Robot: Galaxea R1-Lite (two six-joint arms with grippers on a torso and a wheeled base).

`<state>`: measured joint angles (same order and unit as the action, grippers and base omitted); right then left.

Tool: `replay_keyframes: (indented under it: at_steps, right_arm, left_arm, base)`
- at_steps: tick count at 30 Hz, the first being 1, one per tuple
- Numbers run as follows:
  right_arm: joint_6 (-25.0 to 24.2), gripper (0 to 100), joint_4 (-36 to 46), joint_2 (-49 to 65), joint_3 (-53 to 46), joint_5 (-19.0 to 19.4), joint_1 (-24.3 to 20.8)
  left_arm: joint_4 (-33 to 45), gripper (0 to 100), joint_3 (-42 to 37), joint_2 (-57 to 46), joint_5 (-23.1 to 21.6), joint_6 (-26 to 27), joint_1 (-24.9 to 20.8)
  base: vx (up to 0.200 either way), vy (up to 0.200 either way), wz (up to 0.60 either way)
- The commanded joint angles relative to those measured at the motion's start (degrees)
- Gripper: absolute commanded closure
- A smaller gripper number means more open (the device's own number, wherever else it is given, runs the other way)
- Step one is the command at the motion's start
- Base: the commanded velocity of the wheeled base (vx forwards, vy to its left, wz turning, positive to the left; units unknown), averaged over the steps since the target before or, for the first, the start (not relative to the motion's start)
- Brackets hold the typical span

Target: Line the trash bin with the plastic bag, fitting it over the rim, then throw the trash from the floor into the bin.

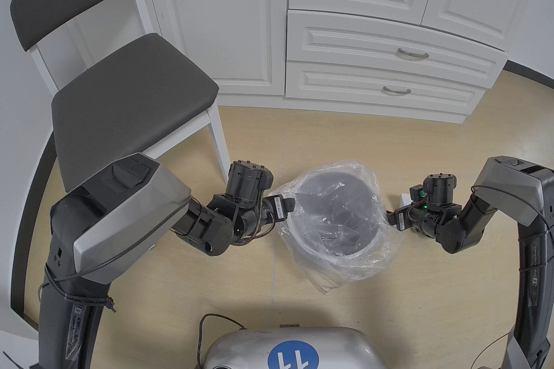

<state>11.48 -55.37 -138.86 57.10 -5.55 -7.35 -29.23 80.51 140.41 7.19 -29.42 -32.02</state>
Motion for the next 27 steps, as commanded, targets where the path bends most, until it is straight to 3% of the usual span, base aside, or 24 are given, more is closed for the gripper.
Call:
replay_keyframes:
  at_steps: [1,12,20,27]
  right_arm:
    - [-0.1,0,0.0,-4.0,2.3,-0.4,0.3]
    - [-1.7,0,-0.4,-7.9,6.3,-0.8,1.5]
    - [-5.2,0,-1.6,6.0,2.7,-3.4,0.8]
    - [-4.5,0,-11.8,14.2,-4.9,-5.9,-4.3]
  left_arm:
    - [0.0,0,0.5,0.7,0.2,0.1,0.2]
    - [-0.1,0,0.7,0.9,2.0,1.4,0.3]
    - [-0.1,0,0.0,0.1,2.0,1.6,0.3]
    - [-0.1,0,-0.1,0.0,3.3,2.3,0.0]
  base:
    - [0.0,0.0,0.0]
    - [0.0,0.0,0.0]
    - [0.0,0.0,0.0]
    - [0.0,0.0,0.0]
